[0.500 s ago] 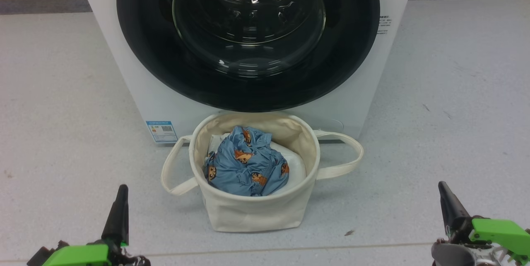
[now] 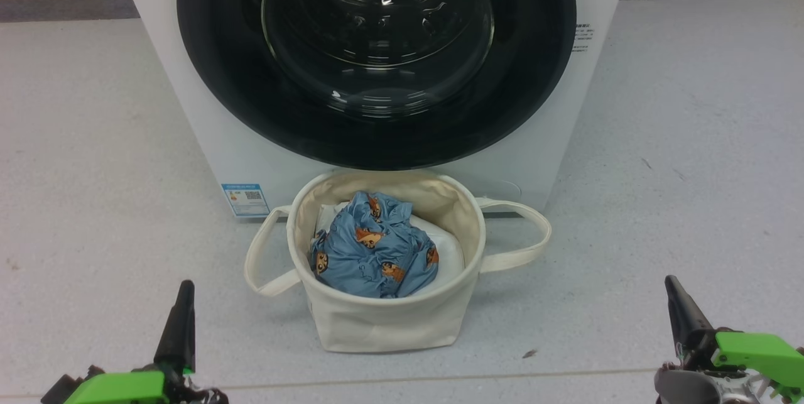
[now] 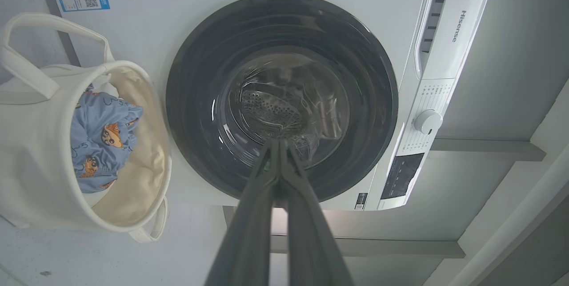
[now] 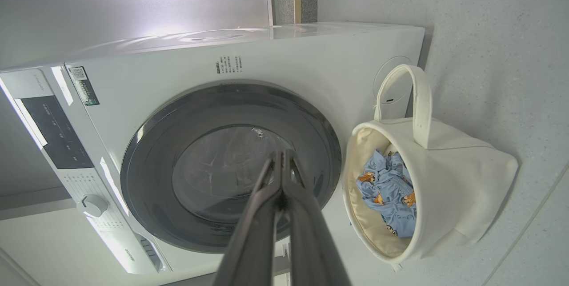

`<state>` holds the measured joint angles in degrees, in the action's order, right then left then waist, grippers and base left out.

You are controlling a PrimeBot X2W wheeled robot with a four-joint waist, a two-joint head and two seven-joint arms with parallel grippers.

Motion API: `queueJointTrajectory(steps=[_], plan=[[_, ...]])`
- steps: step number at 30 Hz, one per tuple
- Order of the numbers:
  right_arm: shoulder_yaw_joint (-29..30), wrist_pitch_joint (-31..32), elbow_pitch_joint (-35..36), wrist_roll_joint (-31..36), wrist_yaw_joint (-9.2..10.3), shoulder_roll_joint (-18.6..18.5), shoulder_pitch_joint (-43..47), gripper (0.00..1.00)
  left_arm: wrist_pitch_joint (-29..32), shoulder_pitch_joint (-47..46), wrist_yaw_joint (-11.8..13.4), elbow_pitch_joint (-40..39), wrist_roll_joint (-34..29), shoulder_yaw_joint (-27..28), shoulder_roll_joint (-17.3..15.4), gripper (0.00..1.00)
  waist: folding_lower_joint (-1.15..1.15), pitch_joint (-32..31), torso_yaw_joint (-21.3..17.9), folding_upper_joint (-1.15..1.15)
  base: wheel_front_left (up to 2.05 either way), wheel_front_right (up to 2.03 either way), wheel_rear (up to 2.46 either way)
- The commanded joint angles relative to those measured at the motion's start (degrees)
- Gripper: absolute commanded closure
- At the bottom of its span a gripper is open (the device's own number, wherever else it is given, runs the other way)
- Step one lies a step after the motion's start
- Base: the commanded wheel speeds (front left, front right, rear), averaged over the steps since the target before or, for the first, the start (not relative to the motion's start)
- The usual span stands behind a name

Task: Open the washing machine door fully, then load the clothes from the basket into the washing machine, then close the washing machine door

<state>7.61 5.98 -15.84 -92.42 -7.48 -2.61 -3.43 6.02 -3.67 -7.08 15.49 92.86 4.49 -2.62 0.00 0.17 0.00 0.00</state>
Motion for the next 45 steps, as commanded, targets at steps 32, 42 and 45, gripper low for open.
queueJointTrajectory(steps=[32,42,45], plan=[[-0.2,-0.4,-2.7,0.5,0.00,0.4,0.9,0.00,-0.5,1.1,0.2,2.6,-0.6,-0.1,0.3,0.00,0.01,0.0,0.0,0.00,0.00,0.00,0.00],[0.3,-2.2,-1.4,2.4,0.00,0.3,-0.2,0.00,-2.3,0.7,0.9,1.6,-1.9,0.2,0.2,0.00,0.01,0.0,0.4,0.00,0.00,0.00,0.00],[0.5,-2.7,-1.1,2.9,0.00,0.3,-0.5,0.00,-2.8,0.6,1.1,1.2,-2.5,0.4,0.2,0.00,0.00,0.0,0.5,0.00,0.00,0.00,0.00]])
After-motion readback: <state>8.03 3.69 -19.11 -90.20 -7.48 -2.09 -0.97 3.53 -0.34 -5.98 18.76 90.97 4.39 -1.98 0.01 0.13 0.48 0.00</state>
